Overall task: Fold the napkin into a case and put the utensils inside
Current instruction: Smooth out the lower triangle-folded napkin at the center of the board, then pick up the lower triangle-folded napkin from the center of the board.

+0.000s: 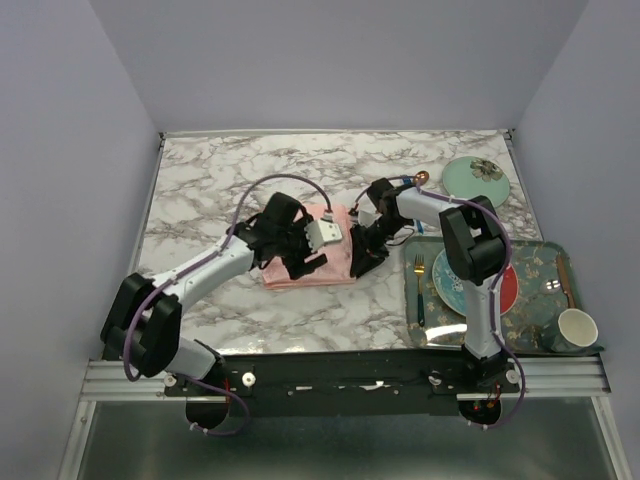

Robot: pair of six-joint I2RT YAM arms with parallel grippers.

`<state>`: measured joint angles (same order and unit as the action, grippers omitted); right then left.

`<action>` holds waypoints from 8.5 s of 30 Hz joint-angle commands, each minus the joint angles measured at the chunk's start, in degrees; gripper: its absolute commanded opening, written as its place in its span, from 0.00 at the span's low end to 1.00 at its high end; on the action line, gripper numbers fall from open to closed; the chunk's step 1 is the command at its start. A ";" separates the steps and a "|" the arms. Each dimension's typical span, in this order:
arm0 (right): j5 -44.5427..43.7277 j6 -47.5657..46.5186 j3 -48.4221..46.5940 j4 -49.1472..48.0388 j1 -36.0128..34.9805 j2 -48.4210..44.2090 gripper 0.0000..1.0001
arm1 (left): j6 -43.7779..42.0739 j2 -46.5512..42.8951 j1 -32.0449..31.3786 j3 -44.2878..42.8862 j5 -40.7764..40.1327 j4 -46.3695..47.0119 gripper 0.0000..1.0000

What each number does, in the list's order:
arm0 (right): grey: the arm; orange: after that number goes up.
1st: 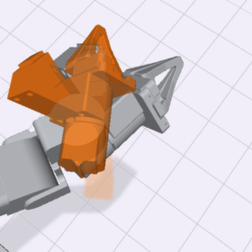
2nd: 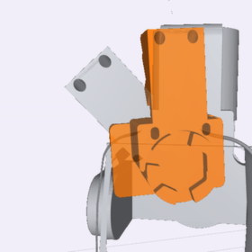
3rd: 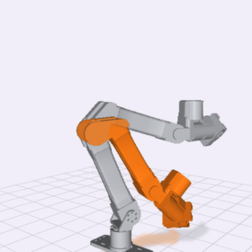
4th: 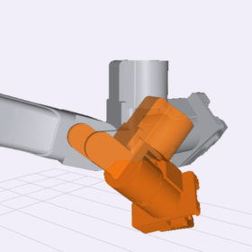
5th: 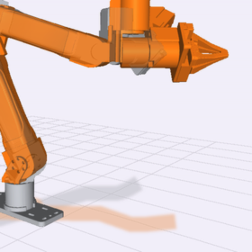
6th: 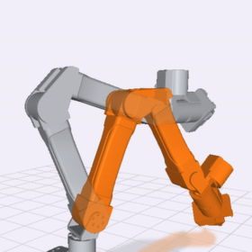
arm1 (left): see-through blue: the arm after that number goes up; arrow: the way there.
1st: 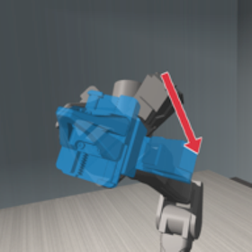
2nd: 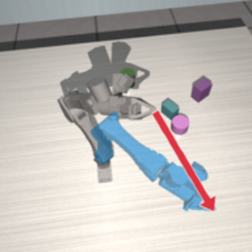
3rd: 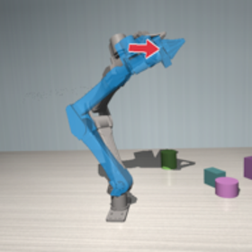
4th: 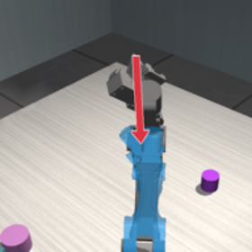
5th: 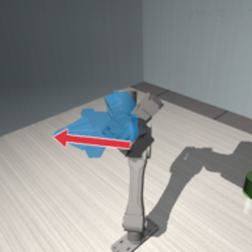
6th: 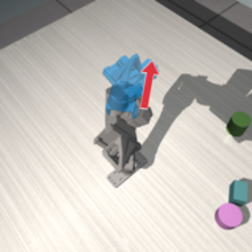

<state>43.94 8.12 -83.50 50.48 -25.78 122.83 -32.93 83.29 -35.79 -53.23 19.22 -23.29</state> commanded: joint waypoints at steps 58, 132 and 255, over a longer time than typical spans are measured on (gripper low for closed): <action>17.84 4.27 3.08 -18.74 -4.53 -8.48 1.00 | 87.15 12.52 31.67 16.13 40.90 51.14 0.87; 3.26 -11.63 -1.04 -4.16 -3.49 2.86 1.00 | 84.70 31.50 35.35 9.10 35.62 53.08 0.99; -16.07 -23.50 -11.25 -3.63 -2.25 -3.20 0.01 | 17.46 22.88 35.17 -13.91 13.91 -19.07 0.53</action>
<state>34.87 -12.12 -97.01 49.58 -25.02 123.46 -17.67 104.25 -2.61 -65.34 33.19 -44.27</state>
